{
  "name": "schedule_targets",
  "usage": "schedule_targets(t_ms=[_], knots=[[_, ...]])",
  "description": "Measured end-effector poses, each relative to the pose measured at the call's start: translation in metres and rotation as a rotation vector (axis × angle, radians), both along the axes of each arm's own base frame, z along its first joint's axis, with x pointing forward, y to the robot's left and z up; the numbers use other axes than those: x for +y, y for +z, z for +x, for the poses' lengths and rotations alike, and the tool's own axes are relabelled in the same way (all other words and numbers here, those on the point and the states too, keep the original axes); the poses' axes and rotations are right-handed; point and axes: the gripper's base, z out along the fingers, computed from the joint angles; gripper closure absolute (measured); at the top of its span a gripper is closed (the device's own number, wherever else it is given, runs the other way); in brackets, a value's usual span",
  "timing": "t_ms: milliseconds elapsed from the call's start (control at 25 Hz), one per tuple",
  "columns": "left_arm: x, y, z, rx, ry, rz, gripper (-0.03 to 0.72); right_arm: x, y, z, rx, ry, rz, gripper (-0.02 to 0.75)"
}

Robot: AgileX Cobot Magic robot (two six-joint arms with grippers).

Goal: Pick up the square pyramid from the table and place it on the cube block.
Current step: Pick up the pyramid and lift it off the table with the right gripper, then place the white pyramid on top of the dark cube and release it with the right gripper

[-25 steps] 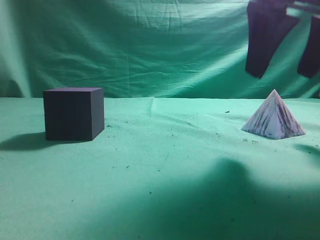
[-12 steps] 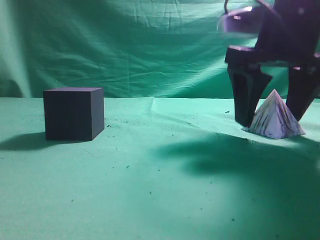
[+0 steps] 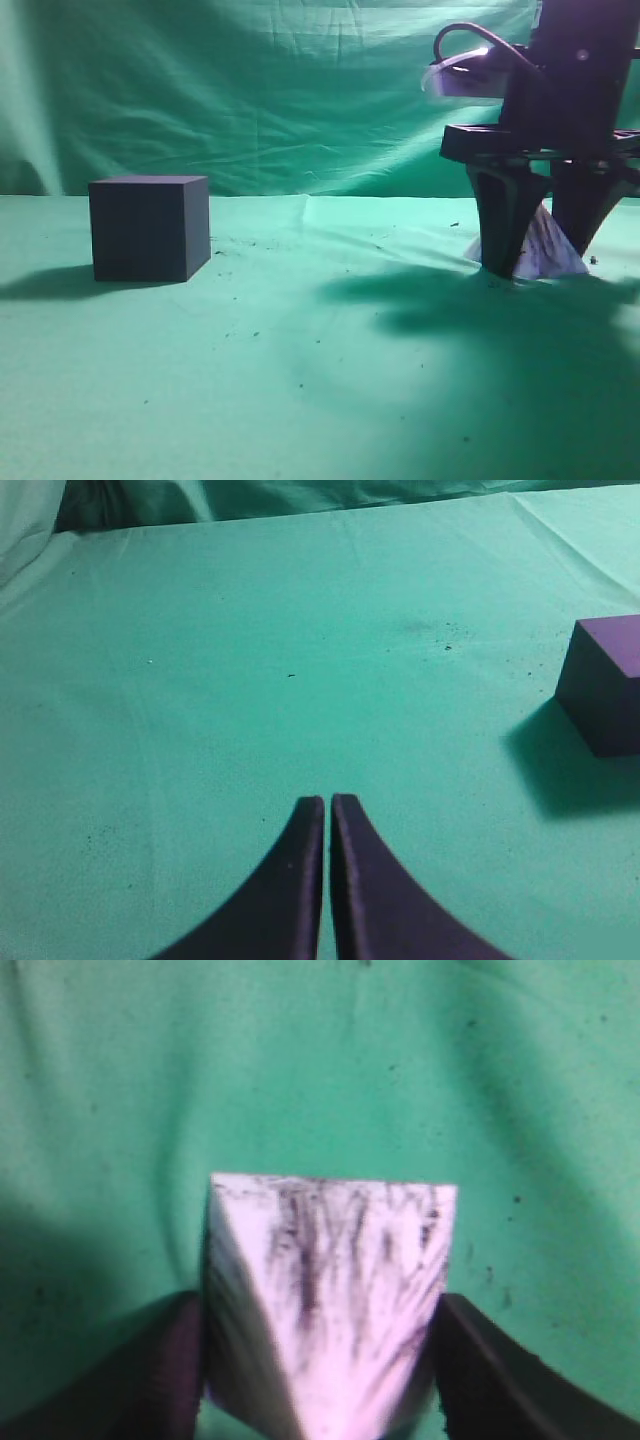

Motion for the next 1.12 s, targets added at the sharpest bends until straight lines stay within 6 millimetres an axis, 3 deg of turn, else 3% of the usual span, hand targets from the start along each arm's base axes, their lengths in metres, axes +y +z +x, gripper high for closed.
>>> schedule_targets(t_ms=[80, 440, 720, 800, 960, 1120], knots=[[0.0, 0.0, 0.0, 0.0, 0.0, 0.0, 0.688, 0.0, 0.0, -0.001, 0.01, -0.001, -0.013, 0.353], [0.0, 0.0, 0.0, 0.0, 0.0, 0.0, 0.688, -0.003, 0.02, 0.009, 0.039, 0.005, -0.102, 0.363], [0.0, 0.0, 0.0, 0.0, 0.0, 0.0, 0.688, 0.008, 0.105, 0.024, -0.107, 0.012, -0.06, 0.363], [0.0, 0.0, 0.0, 0.0, 0.0, 0.0, 0.688, 0.022, 0.126, 0.02, -0.123, 0.047, -0.057, 0.363], [0.0, 0.0, 0.0, 0.0, 0.0, 0.0, 0.688, 0.074, 0.161, -0.002, -0.183, 0.186, -0.014, 0.363], [0.0, 0.0, 0.0, -0.002, 0.0, 0.0, 0.688, 0.136, 0.173, -0.031, -0.212, 0.348, 0.035, 0.363]])
